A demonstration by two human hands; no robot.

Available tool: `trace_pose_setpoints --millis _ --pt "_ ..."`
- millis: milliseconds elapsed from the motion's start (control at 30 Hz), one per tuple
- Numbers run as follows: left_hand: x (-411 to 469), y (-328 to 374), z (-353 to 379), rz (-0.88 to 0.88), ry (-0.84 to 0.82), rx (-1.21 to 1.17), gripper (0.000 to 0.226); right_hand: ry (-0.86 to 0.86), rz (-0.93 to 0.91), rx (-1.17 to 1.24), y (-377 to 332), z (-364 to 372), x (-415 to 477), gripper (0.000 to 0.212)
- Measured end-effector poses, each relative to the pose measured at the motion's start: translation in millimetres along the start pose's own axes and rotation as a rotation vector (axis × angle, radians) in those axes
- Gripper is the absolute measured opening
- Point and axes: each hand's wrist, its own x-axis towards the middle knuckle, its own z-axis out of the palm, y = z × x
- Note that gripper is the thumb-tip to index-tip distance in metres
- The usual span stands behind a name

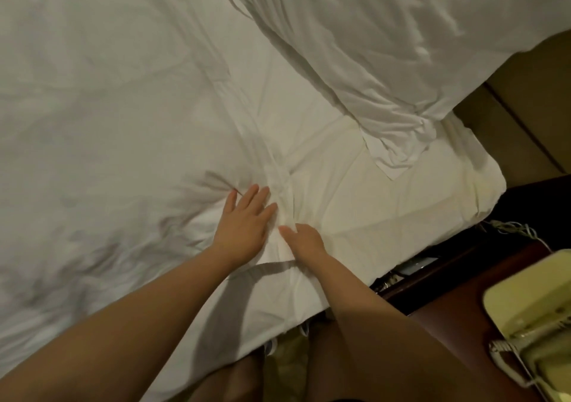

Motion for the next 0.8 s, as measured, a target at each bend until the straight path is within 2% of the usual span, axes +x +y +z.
trace_pose_setpoints --millis 100,200,267,333,400,467,500,533,567,633,700,767,800 --pt "-2.5 -1.7 -9.8 0.003 -0.023 -0.046 0.041 -0.087 0.065 0.135 -15.6 -4.3 -2.8 0.044" --pt "-9.3 -10.8 -36.7 -0.069 -0.008 -0.138 0.054 0.050 0.133 0.232 -30.2 -8.1 -14.3 0.041" --pt "-18.9 -22.3 -60.6 -0.215 0.034 -0.202 0.051 0.140 0.172 0.282 -53.7 -8.9 -29.8 0.044" --pt "-29.9 -41.5 -84.4 -0.309 0.168 -0.204 0.047 0.177 0.048 0.341 -110.5 -4.5 -54.3 0.043" --pt "-43.2 -67.1 -117.3 -0.418 0.358 -0.332 0.047 0.144 -0.196 0.405 -196.3 -0.1 -91.0 0.034" --pt "-57.4 -96.9 -163.6 -0.502 0.740 -0.529 0.049 0.097 -0.441 0.416 -265.6 -8.7 -134.4 0.032" --pt "-65.9 -107.7 -183.4 -0.489 0.872 -0.521 0.051 0.118 -0.481 0.401 -270.3 -20.5 -139.8 0.034" --pt "-73.0 -113.1 -196.4 -0.460 0.878 -0.464 0.054 0.185 -0.449 0.349 -254.2 -33.8 -136.2 0.038" --pt "-78.4 -113.7 -201.1 -0.423 0.782 -0.419 0.060 0.245 -0.356 0.277 -222.1 -46.4 -126.9 0.042" --pt "-88.9 -98.9 -188.1 -0.397 0.542 -0.401 0.074 0.330 -0.053 0.069 -141.5 -53.9 -115.2 0.044" --pt "-100.1 -80.5 -153.7 -0.375 0.349 -0.377 0.086 0.266 0.084 -0.074 -101.0 -42.1 -116.2 0.038" --pt "-111.0 -69.4 -128.0 -0.365 0.244 -0.355 0.091 0.241 -0.100 -0.129 -139.6 -12.1 -131.8 0.041" --pt "-114.1 -66.8 -123.1 -0.381 0.248 -0.374 0.089 0.219 -0.237 -0.053 -164.1 -1.5 -137.4 0.044"
